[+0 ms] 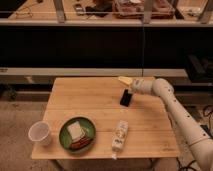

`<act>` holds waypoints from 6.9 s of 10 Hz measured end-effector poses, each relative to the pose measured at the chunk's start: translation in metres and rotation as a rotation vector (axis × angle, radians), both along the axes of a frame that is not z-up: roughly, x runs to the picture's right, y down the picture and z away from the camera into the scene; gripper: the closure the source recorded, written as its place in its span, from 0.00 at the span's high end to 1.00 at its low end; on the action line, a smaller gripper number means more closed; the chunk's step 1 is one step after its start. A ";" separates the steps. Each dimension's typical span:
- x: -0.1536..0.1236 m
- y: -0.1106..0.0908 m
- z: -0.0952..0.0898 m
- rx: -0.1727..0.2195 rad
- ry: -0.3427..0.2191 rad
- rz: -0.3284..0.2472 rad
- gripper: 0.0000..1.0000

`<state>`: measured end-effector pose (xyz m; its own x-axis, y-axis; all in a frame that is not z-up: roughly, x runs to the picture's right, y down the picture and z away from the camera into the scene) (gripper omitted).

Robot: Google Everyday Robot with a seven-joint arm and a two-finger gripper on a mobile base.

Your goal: Push the eraser across the table

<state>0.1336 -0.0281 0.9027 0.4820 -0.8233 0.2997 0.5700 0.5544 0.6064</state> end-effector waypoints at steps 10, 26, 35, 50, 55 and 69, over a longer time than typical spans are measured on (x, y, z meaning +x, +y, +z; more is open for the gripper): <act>0.000 0.000 0.000 0.000 0.000 0.000 0.80; 0.134 -0.101 -0.134 0.056 0.894 -0.005 0.36; 0.101 -0.039 -0.093 -0.348 0.540 -0.127 0.36; 0.096 0.073 -0.033 -0.699 0.506 -0.395 0.00; 0.101 0.058 0.031 -0.590 0.512 -0.333 0.00; 0.054 0.078 0.071 -0.569 0.367 -0.331 0.00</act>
<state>0.1879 0.0500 0.9738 0.3875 -0.7084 0.5900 0.8716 0.4900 0.0159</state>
